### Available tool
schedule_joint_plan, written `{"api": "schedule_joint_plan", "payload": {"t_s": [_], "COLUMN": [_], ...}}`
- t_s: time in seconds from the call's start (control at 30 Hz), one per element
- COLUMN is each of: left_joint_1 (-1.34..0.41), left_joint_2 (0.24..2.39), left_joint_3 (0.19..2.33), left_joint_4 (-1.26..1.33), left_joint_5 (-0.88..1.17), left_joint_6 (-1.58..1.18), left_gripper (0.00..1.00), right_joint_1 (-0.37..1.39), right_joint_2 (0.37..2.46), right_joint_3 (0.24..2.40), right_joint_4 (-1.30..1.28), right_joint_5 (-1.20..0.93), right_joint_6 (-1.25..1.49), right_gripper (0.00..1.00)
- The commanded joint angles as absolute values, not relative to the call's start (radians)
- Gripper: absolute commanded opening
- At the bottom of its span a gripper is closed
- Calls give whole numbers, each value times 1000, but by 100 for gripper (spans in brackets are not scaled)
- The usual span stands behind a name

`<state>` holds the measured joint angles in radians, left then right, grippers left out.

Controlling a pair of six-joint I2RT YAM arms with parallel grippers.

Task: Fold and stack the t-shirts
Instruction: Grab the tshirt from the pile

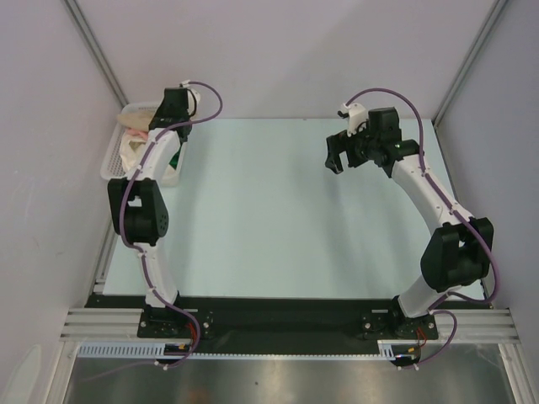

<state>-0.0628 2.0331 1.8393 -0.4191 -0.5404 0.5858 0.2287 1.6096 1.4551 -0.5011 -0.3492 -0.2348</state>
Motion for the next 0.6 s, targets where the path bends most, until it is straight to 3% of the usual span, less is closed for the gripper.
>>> {"api": "schedule_joint_plan", "payload": {"t_s": [0.0,0.07,0.17,0.2,0.27,0.3,0.57], "left_joint_1": [-55,-51,-41,-38,-38,-38,-93], "left_joint_2": [2043,2052,2075,2079,2088,2088,2022], "left_joint_3": [1873,1875,1885,1890,1893,1893,1859], "left_joint_4": [-365,-359,-342,-331,-324,-318,-305], "left_joint_5": [-584,-587,-600,-604,-614,-615,-612], "left_joint_6": [609,611,620,623,627,626,580], "left_gripper": [51,51,30,18,14,1,1], "right_joint_1": [225,224,224,224,224,222,222], "right_joint_2": [1562,1560,1555,1555,1554,1551,1543], "right_joint_3": [1448,1445,1437,1434,1427,1425,1419], "right_joint_4": [-465,-463,-459,-459,-459,-457,-446], "right_joint_5": [-371,-374,-374,-374,-373,-373,-370], "right_joint_6": [-210,-210,-209,-209,-209,-209,-212], "right_gripper": [100,100,100,100,100,100,100]}}
